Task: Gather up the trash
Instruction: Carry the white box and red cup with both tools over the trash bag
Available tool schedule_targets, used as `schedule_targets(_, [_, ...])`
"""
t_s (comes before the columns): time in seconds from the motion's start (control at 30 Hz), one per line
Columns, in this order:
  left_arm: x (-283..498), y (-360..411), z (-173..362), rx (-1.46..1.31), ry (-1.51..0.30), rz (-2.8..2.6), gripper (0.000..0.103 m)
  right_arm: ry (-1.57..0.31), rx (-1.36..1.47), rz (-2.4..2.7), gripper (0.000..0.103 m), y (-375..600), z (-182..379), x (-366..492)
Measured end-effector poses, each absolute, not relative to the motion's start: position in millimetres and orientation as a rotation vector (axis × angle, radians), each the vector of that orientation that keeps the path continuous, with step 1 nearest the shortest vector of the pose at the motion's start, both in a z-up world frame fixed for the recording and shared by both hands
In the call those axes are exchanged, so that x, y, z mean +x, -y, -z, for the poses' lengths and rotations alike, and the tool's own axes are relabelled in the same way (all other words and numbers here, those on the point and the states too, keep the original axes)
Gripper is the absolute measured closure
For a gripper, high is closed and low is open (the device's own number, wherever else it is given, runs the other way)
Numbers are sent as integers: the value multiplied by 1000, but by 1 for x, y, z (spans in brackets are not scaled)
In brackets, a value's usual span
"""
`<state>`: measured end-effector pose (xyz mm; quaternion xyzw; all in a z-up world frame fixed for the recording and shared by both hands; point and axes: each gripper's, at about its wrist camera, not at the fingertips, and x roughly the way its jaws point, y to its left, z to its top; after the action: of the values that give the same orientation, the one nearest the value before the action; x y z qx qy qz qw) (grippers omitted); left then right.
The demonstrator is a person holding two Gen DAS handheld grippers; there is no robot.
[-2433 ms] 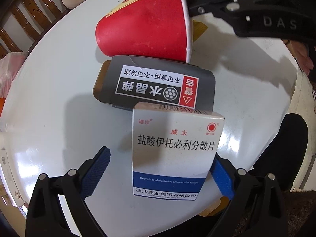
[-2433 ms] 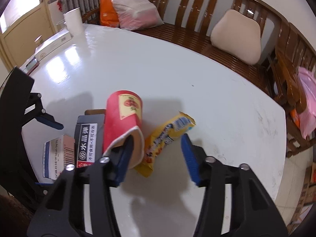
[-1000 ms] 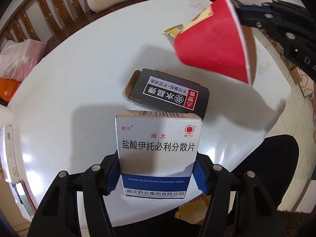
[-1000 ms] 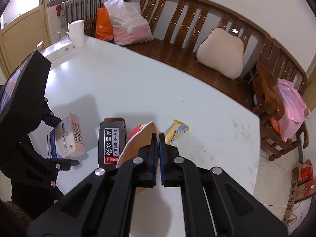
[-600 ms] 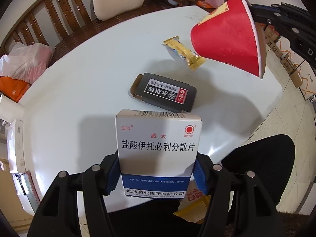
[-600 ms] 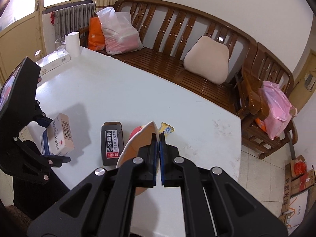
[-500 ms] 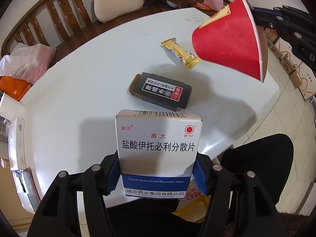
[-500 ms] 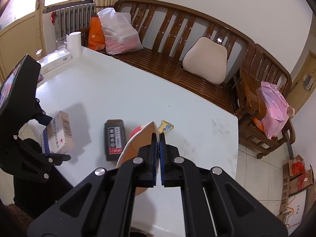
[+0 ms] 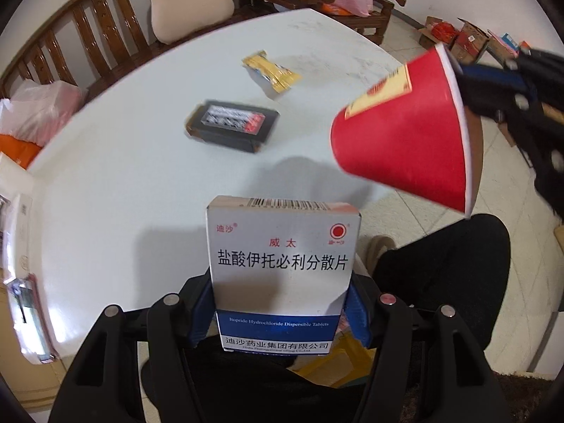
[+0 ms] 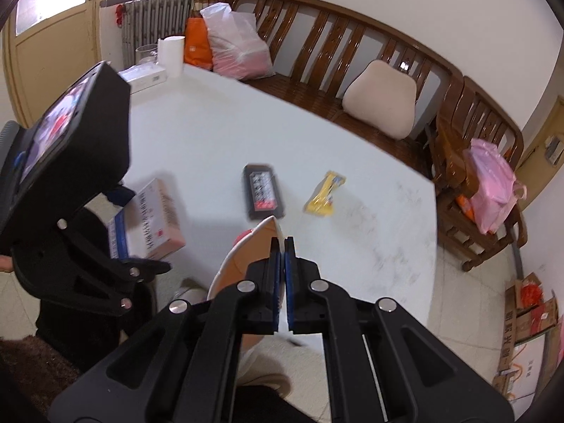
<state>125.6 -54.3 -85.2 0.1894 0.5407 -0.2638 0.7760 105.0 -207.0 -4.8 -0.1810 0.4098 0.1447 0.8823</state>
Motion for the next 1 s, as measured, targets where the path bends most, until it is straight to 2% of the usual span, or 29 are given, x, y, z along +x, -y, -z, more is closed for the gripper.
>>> schedule_targets(0.37, [97,47,118,380,-1198,605,43,-920,-366,-299,99,198,46,69])
schedule_targets(1.0, [71,44,234,325,-1305,593,43,-1022,-340,-276,99,188,140,45])
